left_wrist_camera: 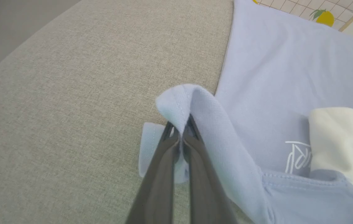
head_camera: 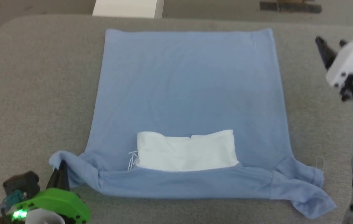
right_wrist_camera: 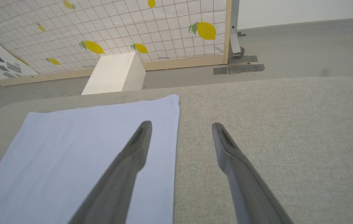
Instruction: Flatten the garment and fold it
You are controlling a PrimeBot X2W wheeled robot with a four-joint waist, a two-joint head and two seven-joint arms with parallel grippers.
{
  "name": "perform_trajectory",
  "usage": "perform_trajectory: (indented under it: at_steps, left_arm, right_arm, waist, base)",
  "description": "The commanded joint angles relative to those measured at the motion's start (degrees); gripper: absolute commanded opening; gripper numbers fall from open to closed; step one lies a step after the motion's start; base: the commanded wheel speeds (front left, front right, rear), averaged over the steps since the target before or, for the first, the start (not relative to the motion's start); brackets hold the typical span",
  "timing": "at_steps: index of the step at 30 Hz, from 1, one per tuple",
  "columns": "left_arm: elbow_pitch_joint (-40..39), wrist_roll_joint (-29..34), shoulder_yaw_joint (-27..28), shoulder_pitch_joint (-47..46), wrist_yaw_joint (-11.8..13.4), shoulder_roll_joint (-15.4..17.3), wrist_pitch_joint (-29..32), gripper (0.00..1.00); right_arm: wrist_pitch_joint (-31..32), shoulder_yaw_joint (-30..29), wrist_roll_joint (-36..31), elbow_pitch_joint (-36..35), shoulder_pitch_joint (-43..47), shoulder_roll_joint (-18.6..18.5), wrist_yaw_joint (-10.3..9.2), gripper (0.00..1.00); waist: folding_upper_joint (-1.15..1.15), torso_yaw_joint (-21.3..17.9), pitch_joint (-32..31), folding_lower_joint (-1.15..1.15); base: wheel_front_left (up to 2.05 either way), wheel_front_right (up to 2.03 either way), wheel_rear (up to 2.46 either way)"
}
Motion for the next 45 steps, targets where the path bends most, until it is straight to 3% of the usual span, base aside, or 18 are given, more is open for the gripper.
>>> perform_trajectory:
  at_steps: [1, 10, 20, 24, 25, 26, 27, 32, 36, 40, 45]
  left_arm:
    - [-0.83, 0.58, -0.37, -2.18, -0.21, 0.32, -0.39, 0.00]
    - [-3.47, 2.06, -2.85, -6.81, -1.88, 0.03, -0.46, 0.00]
    - [-4.85, 1.44, -3.87, -7.74, -2.88, -1.64, -2.00, 0.00]
    - [-4.31, 1.29, -4.08, -8.08, -3.13, -2.06, -2.50, 0.00]
    - [-4.07, 1.25, -4.01, -8.13, -3.13, -2.08, -2.60, 0.00]
    - [-3.74, 1.18, -3.90, -8.17, -3.13, -2.07, -2.71, 0.00]
    - [-3.50, 1.15, -3.80, -8.21, -3.13, -2.03, -2.78, 0.00]
    - [-2.00, 1.18, -3.42, -8.44, -3.53, -1.32, -3.12, 0.00]
    - [-0.23, 1.08, -3.62, -8.96, -4.39, -0.87, -3.17, 0.00]
    - [2.25, 0.80, -3.91, -9.31, -5.16, -0.49, -2.89, 0.00]
    - [4.66, 0.03, -3.84, -8.35, -5.32, -0.48, -2.79, 0.00]
  right_arm:
    - [0.76, 0.52, -2.36, 2.22, -3.25, -0.93, -0.08, 1.00]
    - [7.75, 3.05, -13.39, 12.88, -20.17, -4.08, -0.08, 1.00]
    - [17.18, 9.12, -18.17, 17.01, -26.68, -7.28, -0.08, 1.00]
    - [19.96, 11.20, -16.80, 17.58, -26.68, -7.87, -0.08, 1.00]
    - [20.97, 11.44, -16.28, 17.79, -26.57, -7.93, -0.08, 0.82]
    - [21.89, 11.85, -15.63, 17.80, -26.46, -8.08, -0.08, 0.30]
    - [22.18, 11.45, -15.20, 17.51, -26.49, -8.31, -0.08, 0.00]
    - [20.50, 7.92, -11.53, 14.40, -26.18, -8.66, -0.08, 0.00]
    - [14.46, 7.38, -4.93, 9.26, -24.75, -10.86, -0.08, 0.00]
    - [12.01, 8.38, 1.65, 2.45, -18.27, -14.45, -0.08, 0.00]
    - [13.89, 9.04, 8.05, -8.63, -3.35, -17.62, -0.08, 0.00]
  waist:
    - [0.00, 3.58, 7.87, 0.00]
    - [0.00, 9.22, 19.30, 0.00]
    - [0.00, 11.39, 24.35, 0.00]
    - [0.00, 11.43, 24.62, 0.00]
    - [0.00, 11.32, 24.50, 0.00]
    - [0.00, 11.13, 24.17, 0.00]
    - [0.00, 10.93, 23.82, 0.00]
    - [0.00, 9.16, 19.41, 0.00]
    - [0.00, 7.16, 14.39, 0.00]
    - [0.00, 4.32, 8.61, 0.00]
    - [0.00, 0.42, 2.50, 0.00]
  base:
    - [0.00, 0.00, 0.00]
    - [0.00, 0.00, 0.00]
    - [0.00, 0.00, 0.00]
    - [0.00, 0.00, 0.00]
    - [0.00, 0.00, 0.00]
    - [0.00, 0.00, 0.00]
    - [0.00, 0.00, 0.00]
    - [0.00, 0.00, 0.00]
    - [0.00, 0.00, 0.00]
    - [0.00, 0.00, 0.00]
    - [0.00, 0.00, 0.00]
